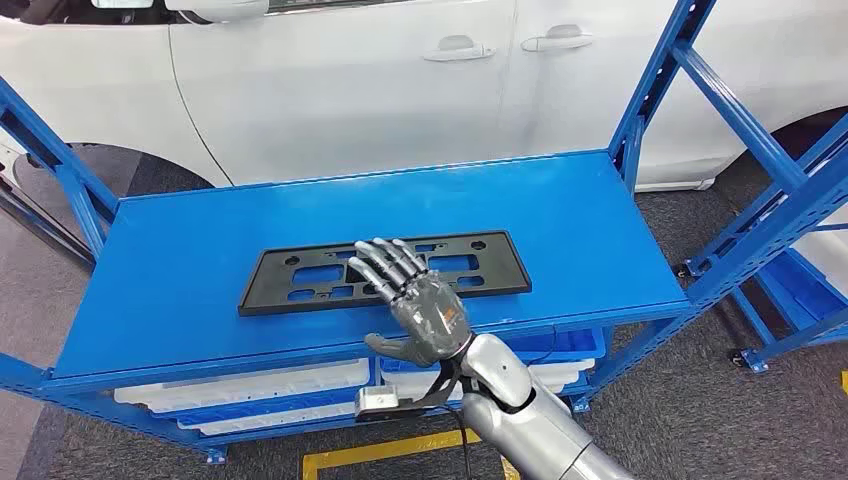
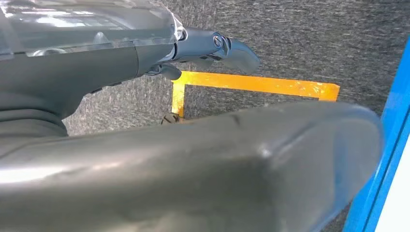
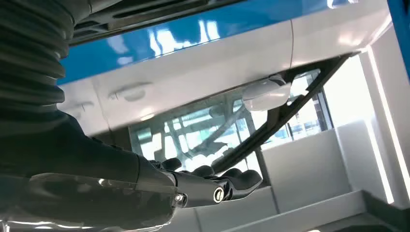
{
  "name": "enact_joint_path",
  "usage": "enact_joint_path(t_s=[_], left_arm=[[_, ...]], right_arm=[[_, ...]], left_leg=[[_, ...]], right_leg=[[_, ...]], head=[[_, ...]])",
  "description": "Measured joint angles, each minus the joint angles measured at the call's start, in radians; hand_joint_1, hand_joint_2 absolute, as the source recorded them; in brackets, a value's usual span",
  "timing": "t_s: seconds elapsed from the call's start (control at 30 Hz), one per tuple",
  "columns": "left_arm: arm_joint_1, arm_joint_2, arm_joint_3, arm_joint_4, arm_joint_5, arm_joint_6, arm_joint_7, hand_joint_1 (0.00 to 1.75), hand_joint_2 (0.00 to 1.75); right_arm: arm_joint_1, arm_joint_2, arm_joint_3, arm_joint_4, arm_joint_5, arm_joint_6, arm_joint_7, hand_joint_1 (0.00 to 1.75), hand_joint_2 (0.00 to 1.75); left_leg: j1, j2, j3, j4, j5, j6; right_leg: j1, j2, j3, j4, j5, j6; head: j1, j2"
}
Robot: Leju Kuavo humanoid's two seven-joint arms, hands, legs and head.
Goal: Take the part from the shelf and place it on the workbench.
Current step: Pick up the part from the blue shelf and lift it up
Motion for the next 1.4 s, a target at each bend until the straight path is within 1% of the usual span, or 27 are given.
enact_joint_path(t_s=[0.07,0.1,0.13,0.2,0.3,0.33,0.37,0.4,0.47,0.5,0.53,0.57,0.63,0.67,0.7,0.8,0.87,0.9,0.97,1.0,1.03,1.07,1.13,1.17,1.23,1.33,1.4], left_arm=[[-0.001,0.0,0.0,0.0,-0.003,0.0,0.001,0.0,0.0],[-0.003,0.001,-0.001,0.0,-0.006,0.0,0.002,0.0,0.0],[-0.005,0.001,-0.001,0.0,-0.008,0.0,0.003,0.0,0.0],[-0.01,0.002,-0.003,0.0,-0.012,0.0,0.006,0.0,0.0],[-0.014,0.001,-0.007,0.0,-0.016,0.0,0.011,0.0,0.0],[-0.015,0.001,-0.008,0.0,-0.016,0.0,0.012,0.0,0.0],[-0.017,0.0,-0.009,0.0,-0.017,0.001,0.012,0.0,0.0],[-0.018,0.0,-0.009,0.0,-0.017,0.002,0.013,0.0,0.0],[-0.019,0.0,-0.01,0.0,-0.017,0.003,0.013,0.0,0.0],[-0.019,0.0,-0.011,0.0,-0.018,0.003,0.013,0.0,0.0],[-0.018,0.0,-0.012,0.0,-0.018,0.003,0.013,0.0,0.0],[-0.018,0.0,-0.014,0.0,-0.018,0.003,0.013,0.0,0.0],[-0.019,0.0,-0.016,0.0,-0.018,0.003,0.013,0.0,0.0],[-0.02,-0.001,-0.017,0.0,-0.018,0.003,0.013,0.0,0.0],[-0.021,-0.001,-0.017,0.0,-0.018,0.004,0.014,0.0,0.0],[-0.022,-0.001,-0.017,0.0,-0.019,0.005,0.016,0.0,0.0],[-0.023,0.0,-0.018,0.0,-0.019,0.005,0.016,0.0,0.0],[-0.023,0.001,-0.018,0.0,-0.02,0.004,0.016,0.0,0.0],[-0.023,0.003,-0.018,0.0,-0.021,0.003,0.016,0.0,0.0],[-0.023,0.004,-0.018,0.0,-0.022,0.003,0.016,0.0,0.0],[-0.022,0.004,-0.018,0.0,-0.023,0.003,0.016,0.0,0.0],[-0.022,0.004,-0.018,0.0,-0.025,0.003,0.016,0.0,0.0],[-0.024,0.004,-0.018,0.0,-0.026,0.003,0.016,0.0,0.0],[-0.025,0.004,-0.018,0.0,-0.027,0.003,0.016,0.0,0.0],[-0.028,0.004,-0.018,0.0,-0.027,0.003,0.017,0.0,0.0],[-0.029,0.004,-0.018,0.0,-0.028,0.002,0.018,0.0,0.0],[-0.03,0.004,-0.018,0.0,-0.029,0.002,0.018,0.0,0.0]], right_arm=[[-0.013,0.005,0.012,0.027,0.026,-0.008,0.018,0.0,1.75],[-0.028,0.011,0.023,0.056,0.052,-0.015,0.036,0.0,1.75],[-0.044,0.018,0.033,0.084,0.073,-0.018,0.052,0.0,1.75],[-0.08,0.033,0.049,0.143,0.103,-0.019,0.072,0.0,1.75],[-0.12,0.06,0.065,0.229,0.116,-0.017,0.08,0.0,1.75],[-0.131,0.069,0.069,0.252,0.116,-0.016,0.082,0.0,1.75],[-0.141,0.077,0.072,0.274,0.117,-0.016,0.084,0.0,1.75],[-0.15,0.084,0.074,0.293,0.117,-0.015,0.086,0.0,1.75],[-0.159,0.093,0.079,0.328,0.117,-0.014,0.089,0.0,1.75],[-0.16,0.096,0.081,0.341,0.117,-0.013,0.089,0.0,1.75],[-0.161,0.098,0.082,0.352,0.117,-0.013,0.09,0.0,1.75],[-0.163,0.101,0.084,0.362,0.116,-0.014,0.09,0.0,1.75],[-0.174,0.109,0.085,0.381,0.113,-0.017,0.091,0.0,1.75],[-0.182,0.114,0.085,0.393,0.112,-0.021,0.092,0.0,1.75],[-0.189,0.12,0.086,0.405,0.111,-0.024,0.093,0.0,1.75],[-0.206,0.137,0.086,0.439,0.111,-0.029,0.098,0.0,1.75],[-0.217,0.151,0.086,0.458,0.112,-0.029,0.101,0.0,1.75],[-0.222,0.16,0.086,0.467,0.114,-0.029,0.102,0.0,1.75],[-0.228,0.172,0.087,0.489,0.121,-0.028,0.109,0.0,1.75],[-0.229,0.177,0.089,0.501,0.128,-0.027,0.114,0.0,1.75],[-0.229,0.181,0.091,0.513,0.136,-0.026,0.122,0.0,1.75],[-0.23,0.185,0.092,0.526,0.145,-0.026,0.13,0.0,1.75],[-0.234,0.194,0.096,0.551,0.161,-0.025,0.148,0.0,1.75],[-0.239,0.199,0.098,0.563,0.166,-0.025,0.156,0.0,1.75],[-0.248,0.205,0.1,0.586,0.177,-0.02,0.174,0.0,1.75],[-0.264,0.207,0.101,0.624,0.197,0.004,0.211,0.0,1.75],[-0.283,0.206,0.1,0.651,0.209,0.03,0.241,0.04,1.75]], left_leg=[[0.001,0.0,0.026,-0.068,0.046,0.001],[0.001,0.0,0.054,-0.139,0.089,0.002],[0.0,0.0,0.082,-0.207,0.118,0.005],[-0.002,-0.002,0.112,-0.281,0.143,0.015],[-0.002,-0.003,0.113,-0.29,0.147,0.034],[0.0,-0.002,0.115,-0.294,0.15,0.04],[0.002,-0.001,0.115,-0.297,0.152,0.045],[0.002,-0.001,0.115,-0.298,0.153,0.048],[0.002,-0.001,0.114,-0.298,0.153,0.052],[0.002,-0.001,0.114,-0.298,0.153,0.052],[0.002,-0.002,0.115,-0.297,0.152,0.052],[0.001,-0.002,0.117,-0.297,0.151,0.052],[-0.001,-0.003,0.121,-0.297,0.148,0.048],[-0.002,-0.003,0.122,-0.297,0.146,0.045],[-0.003,-0.003,0.122,-0.297,0.145,0.041],[-0.001,-0.001,0.122,-0.3,0.143,0.024],[-0.001,-0.001,0.108,-0.264,0.117,0.016],[0.0,0.0,0.087,-0.215,0.091,0.013],[0.001,0.0,0.023,-0.084,0.033,0.006],[0.002,0.0,-0.003,-0.036,0.02,0.003],[0.003,0.0,-0.015,-0.02,0.026,0.0],[0.004,0.0,-0.007,-0.045,0.051,-0.001],[0.008,0.0,0.05,-0.171,0.119,-0.003],[0.008,-0.002,0.077,-0.228,0.141,0.0],[0.006,-0.005,0.098,-0.276,0.149,0.012],[0.005,-0.006,0.097,-0.279,0.153,0.031],[0.007,-0.004,0.097,-0.282,0.156,0.042]], right_leg=[[0.0,0.001,0.002,0.003,-0.002,0.002],[0.0,0.002,0.003,0.006,-0.005,0.005],[0.002,0.003,0.003,0.011,-0.009,0.009],[0.005,0.005,0.0,0.017,-0.012,0.018],[0.005,0.006,-0.003,0.019,-0.013,0.032],[0.004,0.005,-0.008,0.031,-0.023,0.037],[0.003,0.005,-0.022,0.063,-0.044,0.042],[0.001,0.003,-0.047,0.118,-0.074,0.047],[-0.003,0.002,-0.115,0.256,-0.131,0.053],[-0.005,0.002,-0.138,0.299,-0.139,0.055],[-0.005,0.002,-0.142,0.303,-0.128,0.054],[-0.005,0.001,-0.126,0.265,-0.098,0.051],[0.0,0.001,-0.059,0.123,-0.028,0.037],[0.003,0.0,-0.031,0.062,-0.007,0.03],[0.007,0.0,-0.015,0.026,0.002,0.025],[0.008,0.001,-0.008,0.003,0.003,0.017],[0.001,0.0,0.001,-0.012,0.009,0.008],[-0.002,-0.001,0.005,-0.017,0.01,0.005],[-0.001,-0.001,0.007,-0.017,0.009,0.001],[-0.001,-0.001,0.007,-0.016,0.008,0.001],[-0.001,-0.001,0.007,-0.014,0.007,0.001],[-0.001,0.0,0.007,-0.011,0.004,0.003],[-0.003,0.001,0.006,0.002,-0.005,0.01],[-0.001,0.003,0.003,0.011,-0.01,0.015],[0.003,0.004,-0.003,0.021,-0.015,0.024],[0.002,0.004,-0.007,0.028,-0.021,0.036],[-0.002,0.002,-0.035,0.092,-0.061,0.047]], head=[[0.0,0.0],[0.0,0.0],[0.0,0.0],[0.0,0.0],[0.0,0.0],[0.0,0.0],[0.0,0.0],[0.0,0.0],[0.0,0.0],[0.0,0.0],[0.0,0.0],[0.0,0.0],[0.0,0.0],[0.0,0.0],[0.0,0.0],[0.0,0.0],[0.0,0.0],[0.0,0.0],[0.0,0.0],[0.0,0.0],[0.0,0.0],[0.0,0.0],[0.0,0.0],[0.0,0.0],[0.0,0.0],[0.0,0.0],[0.0,0.0]])
